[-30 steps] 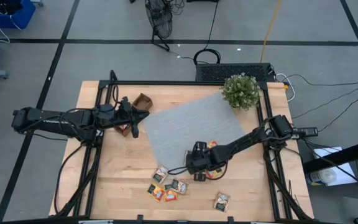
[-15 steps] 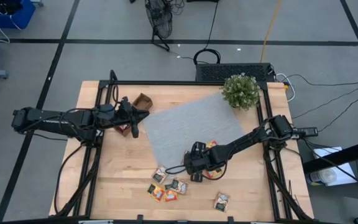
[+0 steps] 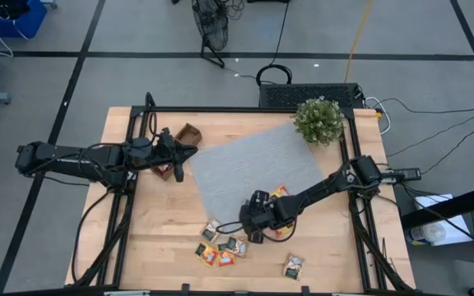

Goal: Pick & Place Tea
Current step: Put the brown tea bag into the middle section of the wooden organizer

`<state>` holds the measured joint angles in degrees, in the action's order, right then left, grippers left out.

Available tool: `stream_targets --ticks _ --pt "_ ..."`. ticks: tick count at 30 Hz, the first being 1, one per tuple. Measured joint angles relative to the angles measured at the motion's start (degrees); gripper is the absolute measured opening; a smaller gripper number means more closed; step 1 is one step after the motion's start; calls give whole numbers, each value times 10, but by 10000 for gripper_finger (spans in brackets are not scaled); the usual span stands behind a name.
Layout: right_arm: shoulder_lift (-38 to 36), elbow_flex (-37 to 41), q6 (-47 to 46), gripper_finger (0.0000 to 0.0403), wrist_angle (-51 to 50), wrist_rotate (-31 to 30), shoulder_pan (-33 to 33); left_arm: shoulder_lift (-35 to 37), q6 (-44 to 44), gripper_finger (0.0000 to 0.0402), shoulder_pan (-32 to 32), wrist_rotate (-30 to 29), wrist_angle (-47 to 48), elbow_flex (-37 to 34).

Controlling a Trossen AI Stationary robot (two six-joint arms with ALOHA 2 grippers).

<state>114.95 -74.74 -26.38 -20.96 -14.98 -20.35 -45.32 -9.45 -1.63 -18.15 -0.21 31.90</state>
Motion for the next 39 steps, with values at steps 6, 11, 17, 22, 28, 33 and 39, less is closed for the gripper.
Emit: stream_targets --ticks 6,11,17,22,28,33,39 --pt "24 -2 -23 123 -10 -28 -5 0 0 35 0 0 0 0" --pt "26 -1 -42 82 -44 -45 -8 0 0 35 0 0 0 0" --pt "27 0 -6 11 -22 -57 -21 0 0 35 0 0 0 0" --pt "25 1 109 7 12 -139 -33 0 0 35 0 0 0 0" --pt "21 3 411 3 107 -324 -21 0 0 35 0 0 0 0" --pt "21 3 599 2 246 -354 10 0 -2 35 0 0 -6 0" --pt "18 22 763 1 436 -328 73 0 -25 35 0 0 -21 0"
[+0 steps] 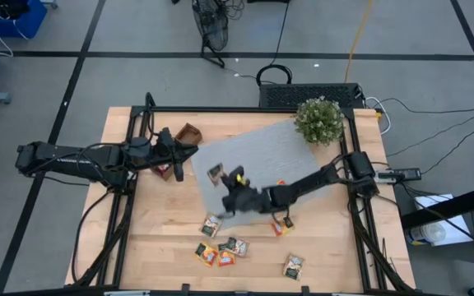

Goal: Pick & Place Tea
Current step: Put the brown tea bag into the middle section of the wooden organizer

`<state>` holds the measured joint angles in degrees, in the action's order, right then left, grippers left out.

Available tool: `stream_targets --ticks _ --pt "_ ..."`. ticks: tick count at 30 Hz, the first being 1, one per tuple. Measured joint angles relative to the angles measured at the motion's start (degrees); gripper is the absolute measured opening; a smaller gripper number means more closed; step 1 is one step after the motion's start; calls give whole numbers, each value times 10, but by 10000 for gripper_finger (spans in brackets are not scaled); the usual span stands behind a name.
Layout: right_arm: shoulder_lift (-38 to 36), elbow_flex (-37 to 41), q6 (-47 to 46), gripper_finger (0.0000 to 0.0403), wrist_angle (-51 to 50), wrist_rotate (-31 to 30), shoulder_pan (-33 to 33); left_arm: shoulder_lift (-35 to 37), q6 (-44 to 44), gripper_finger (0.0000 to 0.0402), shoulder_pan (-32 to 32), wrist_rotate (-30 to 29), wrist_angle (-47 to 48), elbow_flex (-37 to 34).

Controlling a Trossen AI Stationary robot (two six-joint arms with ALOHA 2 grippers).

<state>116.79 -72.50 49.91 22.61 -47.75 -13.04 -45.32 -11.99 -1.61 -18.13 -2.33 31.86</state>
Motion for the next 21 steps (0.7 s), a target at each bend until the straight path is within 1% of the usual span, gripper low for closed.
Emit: stream_targets --ticks 3,5,8,13,16,21 --pt "2 38 62 1 123 49 42 0 1 35 -1 0 -12 0" --pt "1 56 105 1 203 63 63 0 8 35 -4 0 -12 0" --pt "0 68 139 1 277 85 85 -3 -8 35 -9 -5 -13 0" --pt "0 69 135 1 294 161 107 -51 -104 36 -20 -5 -24 0" --pt "0 69 128 1 299 167 114 -82 -136 36 -36 -3 -36 0" --pt "0 69 96 1 308 167 132 -116 -205 35 -50 37 -60 0"
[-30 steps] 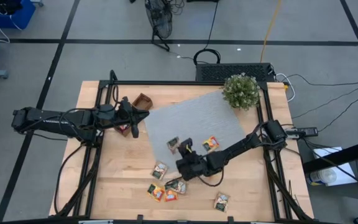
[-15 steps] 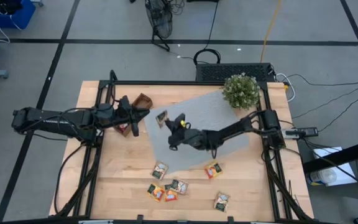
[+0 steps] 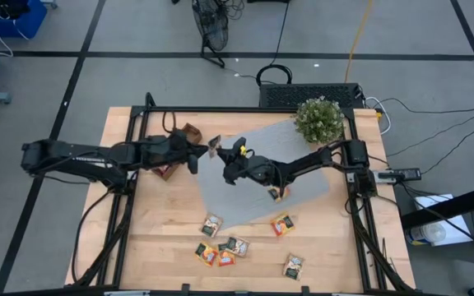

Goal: Pick & Place Tea
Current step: Put the brown tea bag into the middle section of the wooden organizer

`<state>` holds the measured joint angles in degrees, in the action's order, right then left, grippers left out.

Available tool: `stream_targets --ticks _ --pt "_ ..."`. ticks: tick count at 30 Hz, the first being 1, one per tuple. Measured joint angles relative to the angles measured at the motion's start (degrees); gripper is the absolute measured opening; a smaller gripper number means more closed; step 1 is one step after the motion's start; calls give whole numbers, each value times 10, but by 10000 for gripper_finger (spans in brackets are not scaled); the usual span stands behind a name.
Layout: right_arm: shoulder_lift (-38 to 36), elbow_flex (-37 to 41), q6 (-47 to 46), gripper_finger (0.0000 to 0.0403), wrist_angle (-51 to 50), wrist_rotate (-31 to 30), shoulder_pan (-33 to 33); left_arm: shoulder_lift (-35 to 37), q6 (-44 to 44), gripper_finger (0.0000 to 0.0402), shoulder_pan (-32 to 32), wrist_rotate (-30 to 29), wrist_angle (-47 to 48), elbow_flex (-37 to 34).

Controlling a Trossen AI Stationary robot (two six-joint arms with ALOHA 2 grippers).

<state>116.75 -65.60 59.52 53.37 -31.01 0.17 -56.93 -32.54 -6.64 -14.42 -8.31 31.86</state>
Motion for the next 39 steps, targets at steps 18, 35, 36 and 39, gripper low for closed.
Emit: stream_targets --ticks 18,35,36,39 --pt "0 0 1 1 0 11 1 -30 78 35 -1 34 -69 0" --pt "0 0 2 1 -1 -20 1 -30 136 200 -2 -96 -40 0" --pt "0 0 2 1 -1 -20 1 -28 132 206 -2 -96 -38 0" --pt "0 0 2 1 -1 -26 1 -20 138 217 -3 -96 -39 0"
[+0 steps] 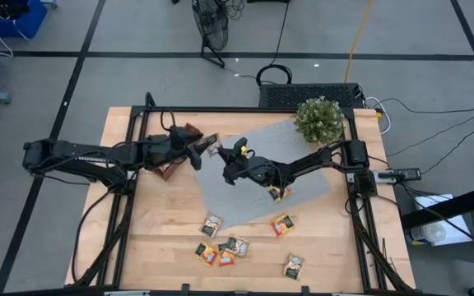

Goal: Pick & Place Tea
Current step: Put the brown tea bag into the middle section of the wooden organizer

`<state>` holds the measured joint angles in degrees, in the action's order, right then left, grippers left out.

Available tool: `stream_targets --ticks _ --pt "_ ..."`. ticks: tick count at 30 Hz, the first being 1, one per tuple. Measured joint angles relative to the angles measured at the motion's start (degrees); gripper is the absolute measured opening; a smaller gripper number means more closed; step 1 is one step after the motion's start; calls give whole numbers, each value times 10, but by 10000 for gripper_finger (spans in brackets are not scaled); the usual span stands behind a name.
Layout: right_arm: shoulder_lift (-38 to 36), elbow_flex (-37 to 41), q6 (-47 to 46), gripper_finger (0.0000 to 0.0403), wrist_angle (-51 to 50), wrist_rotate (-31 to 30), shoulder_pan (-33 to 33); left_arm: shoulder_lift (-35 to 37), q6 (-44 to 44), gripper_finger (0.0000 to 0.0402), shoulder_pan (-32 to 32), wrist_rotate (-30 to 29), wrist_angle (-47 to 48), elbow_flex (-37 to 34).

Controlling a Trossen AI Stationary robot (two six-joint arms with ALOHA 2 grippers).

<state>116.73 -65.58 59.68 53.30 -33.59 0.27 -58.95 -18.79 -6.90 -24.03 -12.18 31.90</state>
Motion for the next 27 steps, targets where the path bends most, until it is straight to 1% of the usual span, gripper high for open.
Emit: stream_targets --ticks 3,7,12,13,17,23,25,27 --pt "0 0 1 1 0 -25 0 10 18 218 -1 -2 10 0" --pt "0 0 5 1 6 -23 0 16 -4 218 -2 -2 10 0" --pt "0 0 25 2 44 -21 -7 16 -10 218 -2 -3 19 0" --pt "0 0 29 2 50 -17 -8 16 -13 218 -2 -3 20 0" --pt "0 0 25 2 51 33 -12 16 -27 218 -2 -2 19 0" --pt "0 0 23 2 51 34 -13 16 -50 217 -2 7 17 0" --pt "0 0 24 2 52 34 -13 16 -59 208 -3 25 17 0" --pt "0 0 25 2 52 35 -13 16 -71 187 -6 46 17 0"
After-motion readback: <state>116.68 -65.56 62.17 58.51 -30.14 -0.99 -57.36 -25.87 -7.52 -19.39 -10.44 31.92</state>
